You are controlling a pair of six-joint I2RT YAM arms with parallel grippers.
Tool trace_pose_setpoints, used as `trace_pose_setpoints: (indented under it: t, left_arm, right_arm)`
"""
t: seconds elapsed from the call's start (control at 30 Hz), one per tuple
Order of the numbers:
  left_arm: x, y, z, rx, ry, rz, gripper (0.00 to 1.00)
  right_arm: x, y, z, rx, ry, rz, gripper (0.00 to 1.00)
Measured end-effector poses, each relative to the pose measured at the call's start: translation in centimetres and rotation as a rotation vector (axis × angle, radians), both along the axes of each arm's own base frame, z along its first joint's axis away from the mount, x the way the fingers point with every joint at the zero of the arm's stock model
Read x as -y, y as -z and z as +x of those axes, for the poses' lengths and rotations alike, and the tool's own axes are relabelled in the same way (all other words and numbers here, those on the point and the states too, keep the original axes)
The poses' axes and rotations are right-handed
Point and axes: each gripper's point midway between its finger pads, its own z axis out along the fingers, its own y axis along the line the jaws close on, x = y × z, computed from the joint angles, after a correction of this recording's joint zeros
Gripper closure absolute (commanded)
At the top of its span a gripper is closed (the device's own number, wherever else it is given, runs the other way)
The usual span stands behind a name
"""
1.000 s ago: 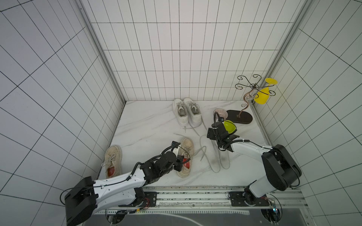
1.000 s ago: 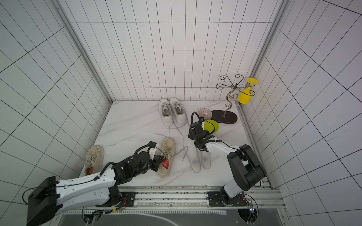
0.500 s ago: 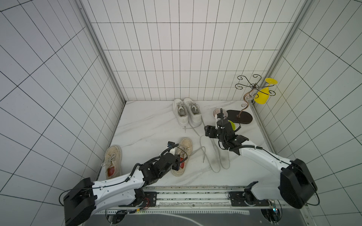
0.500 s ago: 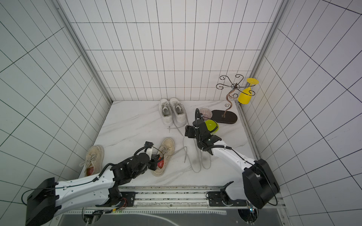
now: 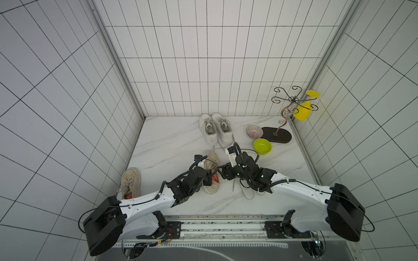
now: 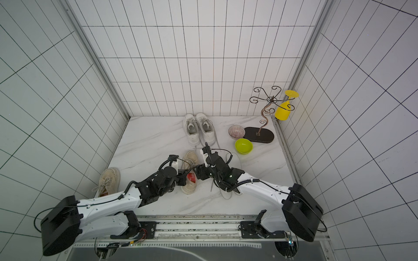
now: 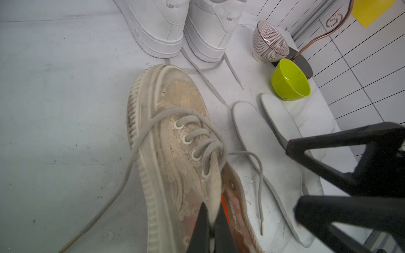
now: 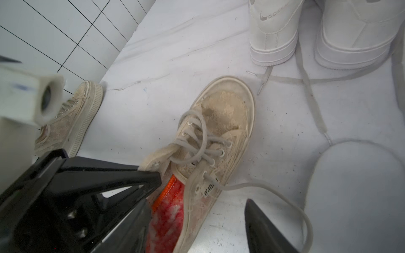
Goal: Remove the insole from the shoe
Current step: Adjust the shoe at the center of the board.
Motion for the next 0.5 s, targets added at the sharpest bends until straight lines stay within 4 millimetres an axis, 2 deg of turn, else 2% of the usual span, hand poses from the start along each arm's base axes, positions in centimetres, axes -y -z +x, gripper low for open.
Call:
trace_pose_setpoints:
  t: [0.17, 0.37, 0.5]
  left_arm:
    - [1.0, -0.6, 0.0, 0.006, 0.031, -0.039, 1.00]
    - [1.8, -0.5, -0.5, 0.000, 0.064, -0.049, 1.00]
    - [1.9, -0.3, -0.7, -0.006, 0.072, -0.048, 1.00]
  right_arm:
    - [-0.8, 1.2, -0.4, -0.024, -0.018, -0.008, 0.48]
    - [-0.6, 4.2, -0.2, -0.069, 0.002, -0.077, 0.65]
    - [0.4, 5.1, 0.4, -0.063, 0.055, -0.130, 0.84]
